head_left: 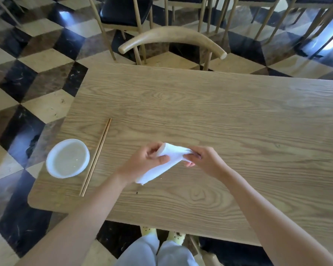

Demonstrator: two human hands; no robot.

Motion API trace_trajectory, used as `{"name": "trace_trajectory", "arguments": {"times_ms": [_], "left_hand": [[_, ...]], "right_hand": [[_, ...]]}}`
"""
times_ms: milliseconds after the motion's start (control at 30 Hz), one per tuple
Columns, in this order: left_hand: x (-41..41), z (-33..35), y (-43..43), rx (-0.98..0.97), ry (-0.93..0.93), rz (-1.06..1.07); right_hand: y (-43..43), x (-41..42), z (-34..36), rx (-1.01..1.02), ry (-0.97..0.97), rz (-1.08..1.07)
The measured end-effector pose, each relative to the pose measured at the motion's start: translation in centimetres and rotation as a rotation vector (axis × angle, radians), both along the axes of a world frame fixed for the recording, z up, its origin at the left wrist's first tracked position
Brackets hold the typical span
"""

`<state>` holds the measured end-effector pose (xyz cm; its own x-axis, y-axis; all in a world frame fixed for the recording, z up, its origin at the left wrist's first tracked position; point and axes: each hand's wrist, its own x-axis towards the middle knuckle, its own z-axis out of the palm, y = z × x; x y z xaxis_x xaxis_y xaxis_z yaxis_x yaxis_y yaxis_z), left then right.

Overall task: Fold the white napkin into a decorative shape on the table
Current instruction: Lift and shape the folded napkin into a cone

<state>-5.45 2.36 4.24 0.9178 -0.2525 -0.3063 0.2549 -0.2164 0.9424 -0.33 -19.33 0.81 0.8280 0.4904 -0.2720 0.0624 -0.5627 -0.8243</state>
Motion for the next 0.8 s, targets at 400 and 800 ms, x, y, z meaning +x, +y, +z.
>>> {"name": "trace_trajectory", "arguments": {"times_ms": [400, 800], "left_hand": [[-9.3, -1.3, 6.0, 0.452, 0.043, 0.407], [-11.4, -8.1, 4.6, 0.75, -0.141, 0.873]], "right_hand": [[11.9, 5.9, 1.6, -0.193, 0.007, 0.575], [21.2, 9.1, -1.6, -0.37, -0.278, 0.751]]}}
